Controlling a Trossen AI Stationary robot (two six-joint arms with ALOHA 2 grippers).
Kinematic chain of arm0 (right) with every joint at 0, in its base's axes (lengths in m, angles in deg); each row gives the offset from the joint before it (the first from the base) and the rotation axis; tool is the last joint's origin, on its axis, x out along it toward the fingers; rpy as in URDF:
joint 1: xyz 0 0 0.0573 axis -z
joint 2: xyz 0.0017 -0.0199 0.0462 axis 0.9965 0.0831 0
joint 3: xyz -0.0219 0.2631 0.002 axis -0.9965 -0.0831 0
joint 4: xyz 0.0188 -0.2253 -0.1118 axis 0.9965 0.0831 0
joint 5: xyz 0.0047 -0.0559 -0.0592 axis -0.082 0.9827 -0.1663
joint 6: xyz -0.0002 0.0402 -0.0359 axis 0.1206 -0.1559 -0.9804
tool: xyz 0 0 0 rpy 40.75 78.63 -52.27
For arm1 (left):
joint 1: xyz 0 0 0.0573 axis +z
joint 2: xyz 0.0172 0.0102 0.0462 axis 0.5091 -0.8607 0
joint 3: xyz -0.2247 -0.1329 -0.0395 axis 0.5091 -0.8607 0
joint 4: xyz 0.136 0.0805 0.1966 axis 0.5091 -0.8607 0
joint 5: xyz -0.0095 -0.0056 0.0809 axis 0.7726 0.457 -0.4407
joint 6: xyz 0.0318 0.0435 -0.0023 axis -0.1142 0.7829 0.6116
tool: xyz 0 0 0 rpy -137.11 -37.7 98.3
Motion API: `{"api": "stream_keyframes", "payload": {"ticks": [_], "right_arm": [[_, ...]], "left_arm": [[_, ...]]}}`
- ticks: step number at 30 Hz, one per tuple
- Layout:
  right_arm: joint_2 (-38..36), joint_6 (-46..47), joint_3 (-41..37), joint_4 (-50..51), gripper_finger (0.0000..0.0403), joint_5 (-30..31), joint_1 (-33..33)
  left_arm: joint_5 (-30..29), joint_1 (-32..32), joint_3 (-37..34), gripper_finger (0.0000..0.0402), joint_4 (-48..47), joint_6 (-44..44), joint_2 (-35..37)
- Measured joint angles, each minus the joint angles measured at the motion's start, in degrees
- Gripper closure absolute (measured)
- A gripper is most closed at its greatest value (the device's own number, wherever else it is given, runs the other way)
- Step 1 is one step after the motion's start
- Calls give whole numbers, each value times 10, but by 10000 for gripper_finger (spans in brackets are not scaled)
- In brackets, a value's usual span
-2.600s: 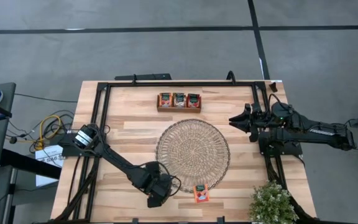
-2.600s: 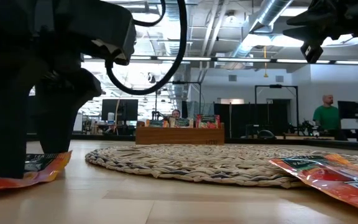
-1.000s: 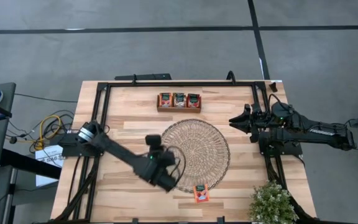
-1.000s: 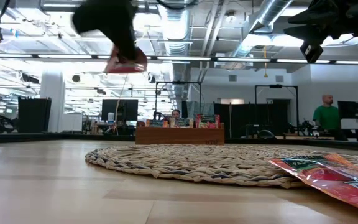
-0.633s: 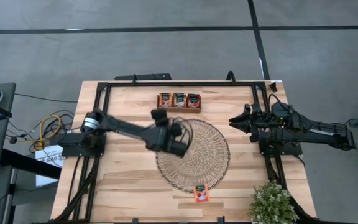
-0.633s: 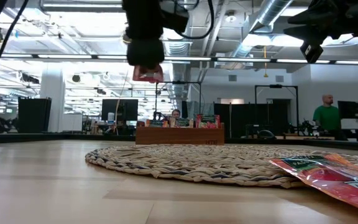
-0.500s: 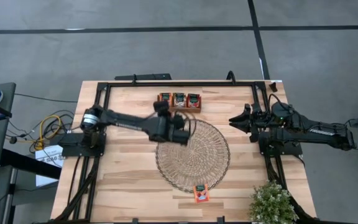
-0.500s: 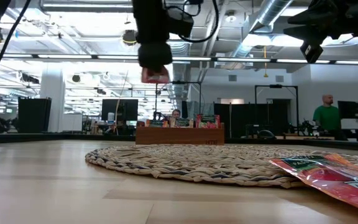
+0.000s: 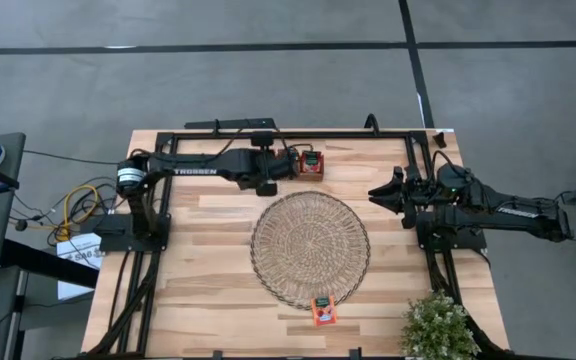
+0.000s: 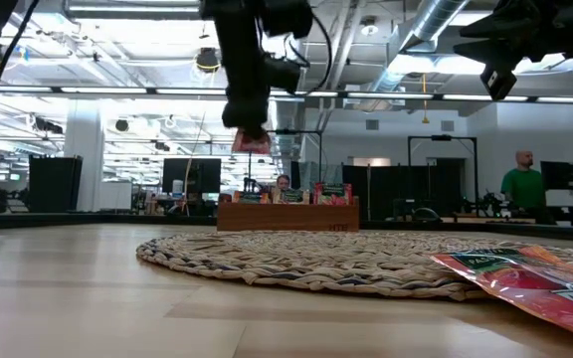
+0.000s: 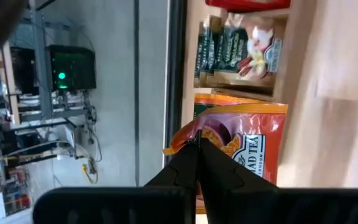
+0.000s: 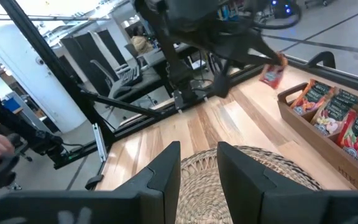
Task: Pick & Place Tea
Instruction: Put the orange tea bag into the left section of the brown wooden organizer
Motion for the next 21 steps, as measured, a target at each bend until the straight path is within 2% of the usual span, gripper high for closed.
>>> {"api": "stream_keyframes", "payload": {"ticks": [10, 17, 21], "right_arm": [[0, 0, 0, 0, 306, 0, 0], [0, 0, 0, 0, 306, 0, 0], [0, 5, 0, 0, 306, 2, 0]], "left_arm": [[5, 61, -87, 401, 163, 123, 0], [17, 78, -141, 401, 229, 147, 0], [21, 84, -172, 401, 301, 185, 0]]}}
